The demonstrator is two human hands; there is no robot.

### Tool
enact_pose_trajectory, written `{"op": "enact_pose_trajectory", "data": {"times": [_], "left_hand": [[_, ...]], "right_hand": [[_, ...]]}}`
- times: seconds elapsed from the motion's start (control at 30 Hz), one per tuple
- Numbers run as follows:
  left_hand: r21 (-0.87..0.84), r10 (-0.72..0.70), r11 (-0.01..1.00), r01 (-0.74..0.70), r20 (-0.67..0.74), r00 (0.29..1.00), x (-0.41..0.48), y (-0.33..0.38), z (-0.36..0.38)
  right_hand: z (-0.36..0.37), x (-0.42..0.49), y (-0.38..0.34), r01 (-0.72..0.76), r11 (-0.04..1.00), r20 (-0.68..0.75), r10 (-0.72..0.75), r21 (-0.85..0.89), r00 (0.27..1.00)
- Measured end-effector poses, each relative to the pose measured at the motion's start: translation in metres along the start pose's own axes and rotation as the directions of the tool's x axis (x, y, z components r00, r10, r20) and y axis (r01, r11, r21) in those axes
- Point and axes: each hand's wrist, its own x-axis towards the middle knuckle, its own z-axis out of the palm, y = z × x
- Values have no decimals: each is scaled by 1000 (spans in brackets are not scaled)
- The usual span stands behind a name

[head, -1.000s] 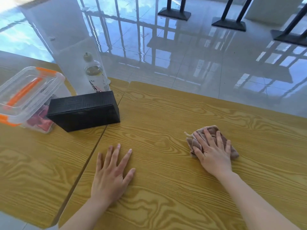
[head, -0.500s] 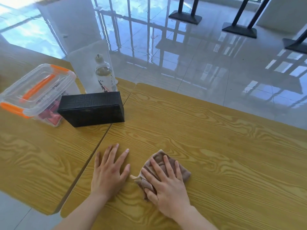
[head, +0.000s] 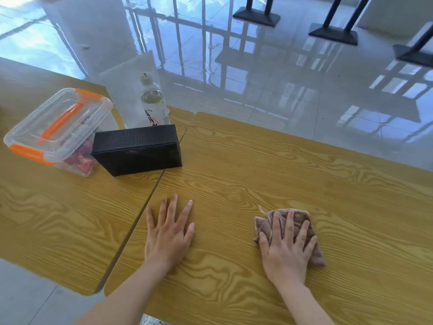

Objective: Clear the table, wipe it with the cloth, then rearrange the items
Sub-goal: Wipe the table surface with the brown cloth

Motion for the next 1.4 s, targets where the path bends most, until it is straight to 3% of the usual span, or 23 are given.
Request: {"op": "enact_pose_trajectory", "data": {"times": [0.1, 0.17, 0.3, 0.4, 0.53, 0.6, 0.67, 0.73, 0.8, 0.97, 1.17, 1.4], "left_hand": [[-50, 2, 999, -2, 2, 1000, 0, -2, -3], [-213, -9, 977, 8, -3, 1000, -1, -6, -8], [-632, -57, 774, 27, -27, 998, -9, -25, -23], [-735, -73, 676, 49, 0, 997, -21, -47, -37], [-696, -80, 716, 55, -4, 997, -25, -65, -47], [-638, -105, 766, 79, -3, 994, -22, -64, -51], [-548, -68, 835, 48, -16, 998, -18, -57, -54], [-421, 12, 907, -24, -30, 999, -13, -46, -54], [-306, 87, 948, -85, -7, 996, -5, -37, -52], [-171, 215, 963, -206, 34, 976, 0, -34, -33], [-171, 205, 963, -210, -45, 978, -10, -76, -30], [-83, 109, 990, -112, -47, 993, -28, -146, -30]], "right_hand": [[4, -14, -53, 42, 998, -33, -40, 37, 999], [6, -19, -89, 94, 995, -30, -92, 39, 995], [3, -18, -149, 171, 984, 6, -172, 48, 985], [2, -16, -187, 296, 953, 32, -299, 65, 954], [-14, -7, -205, 481, 861, 93, -499, 165, 862], [-32, 1, -189, 476, 819, 139, -538, 320, 832], [-47, 7, -166, 423, 784, 79, -509, 455, 857], [-52, 13, -146, 440, 798, -1, -482, 411, 876], [-49, 18, -137, 474, 817, 22, -508, 327, 861], [-34, 21, -146, 537, 821, 20, -551, 194, 834], [-25, 8, -184, 588, 782, -45, -593, 208, 804], [-19, -5, -255, 664, 712, -63, -670, 228, 740]]}}
